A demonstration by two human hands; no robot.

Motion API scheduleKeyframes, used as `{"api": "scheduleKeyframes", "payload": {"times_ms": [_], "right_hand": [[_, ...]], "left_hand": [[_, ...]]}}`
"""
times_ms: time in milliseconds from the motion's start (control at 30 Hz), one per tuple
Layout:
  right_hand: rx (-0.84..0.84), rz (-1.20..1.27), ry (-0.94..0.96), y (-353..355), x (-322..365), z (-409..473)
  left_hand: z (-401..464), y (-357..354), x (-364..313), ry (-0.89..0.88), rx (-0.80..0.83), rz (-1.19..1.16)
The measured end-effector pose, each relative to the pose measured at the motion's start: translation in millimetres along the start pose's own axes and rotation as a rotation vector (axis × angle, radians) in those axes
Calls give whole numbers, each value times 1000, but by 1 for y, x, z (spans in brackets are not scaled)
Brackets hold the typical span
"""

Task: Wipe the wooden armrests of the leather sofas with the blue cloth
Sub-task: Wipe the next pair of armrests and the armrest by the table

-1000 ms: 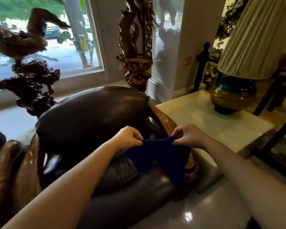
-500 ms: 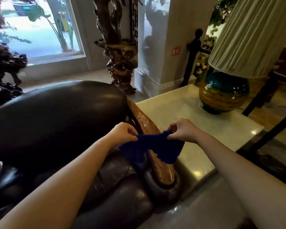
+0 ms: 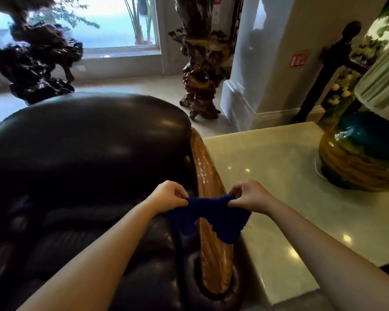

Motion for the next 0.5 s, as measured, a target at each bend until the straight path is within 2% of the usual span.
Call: {"api": "scheduleKeyframes", "payload": {"times_ms": [267, 500], "right_hand": [[169, 38, 11, -22, -89, 97], [241, -16, -27, -35, -139, 195]], "left_hand": [[86, -48, 41, 213, -11, -37], [174, -77, 91, 267, 25, -97]]}}
Point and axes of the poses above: each hand's wrist, its own z-axis towards the middle knuckle, its own y-axis out of the back of the hand, x = y × z, the point moved 8 cm from there along z, towards the middle knuckle, and after that the axes turned 4 degrees about x, right-handed, at the moved point
